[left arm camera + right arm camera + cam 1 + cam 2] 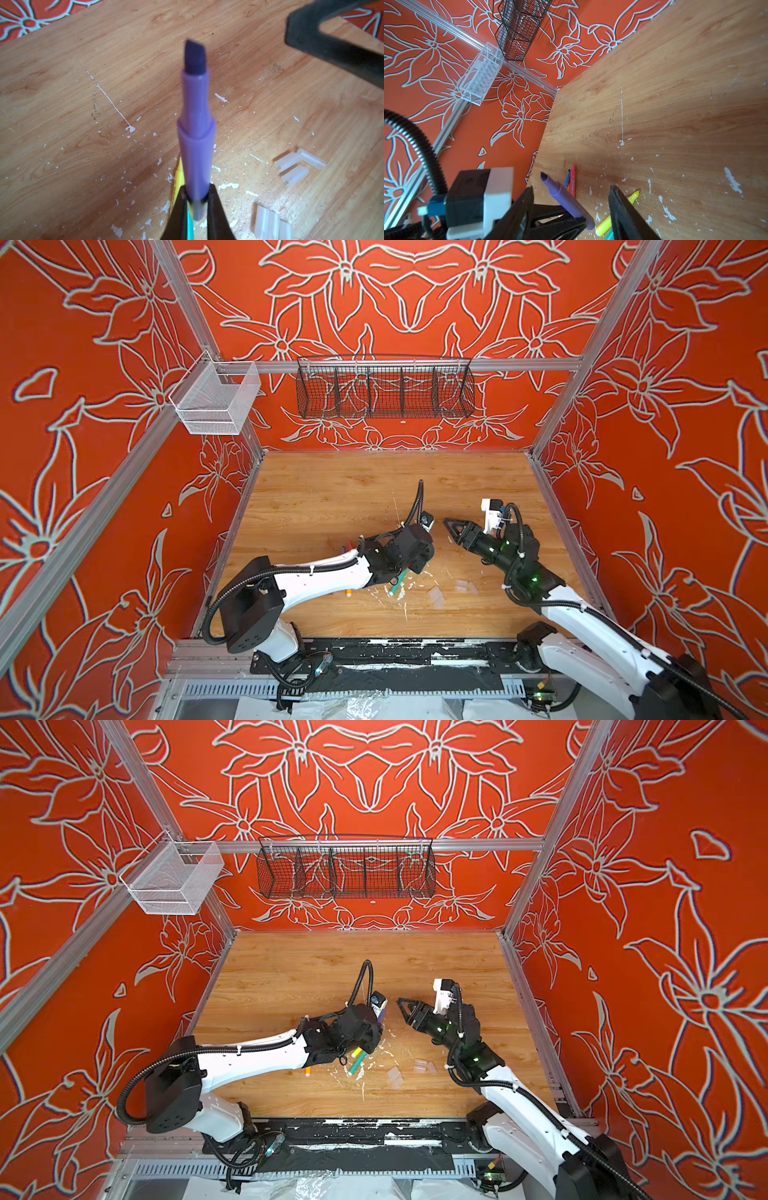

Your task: Insert the pens into the pen caps

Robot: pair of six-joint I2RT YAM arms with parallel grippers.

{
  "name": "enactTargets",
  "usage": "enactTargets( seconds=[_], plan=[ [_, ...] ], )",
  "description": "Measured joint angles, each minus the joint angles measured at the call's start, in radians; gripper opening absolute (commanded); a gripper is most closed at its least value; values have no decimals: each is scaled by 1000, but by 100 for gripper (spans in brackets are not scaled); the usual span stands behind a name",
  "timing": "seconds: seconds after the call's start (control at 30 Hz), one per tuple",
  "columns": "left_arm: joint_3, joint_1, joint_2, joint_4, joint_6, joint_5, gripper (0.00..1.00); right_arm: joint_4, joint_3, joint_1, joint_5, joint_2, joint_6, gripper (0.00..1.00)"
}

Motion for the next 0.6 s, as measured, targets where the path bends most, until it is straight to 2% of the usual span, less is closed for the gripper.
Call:
enactTargets(
  seconds=[0.13, 0.23, 0.3, 0.6],
  plan=[
    [-6, 9, -23, 7, -3, 22, 0, -2, 0, 80, 37, 3, -33, 61],
    [-8, 9, -32, 9, -2, 43, 0, -7, 3, 132, 57, 25, -63, 67],
    [-8, 9, -32, 8, 1, 55, 0, -10, 7, 154, 66, 47, -77, 68],
    [-10, 9, -33, 17, 21, 140, 0, -28, 51, 166, 84, 143, -108, 57]
  ],
)
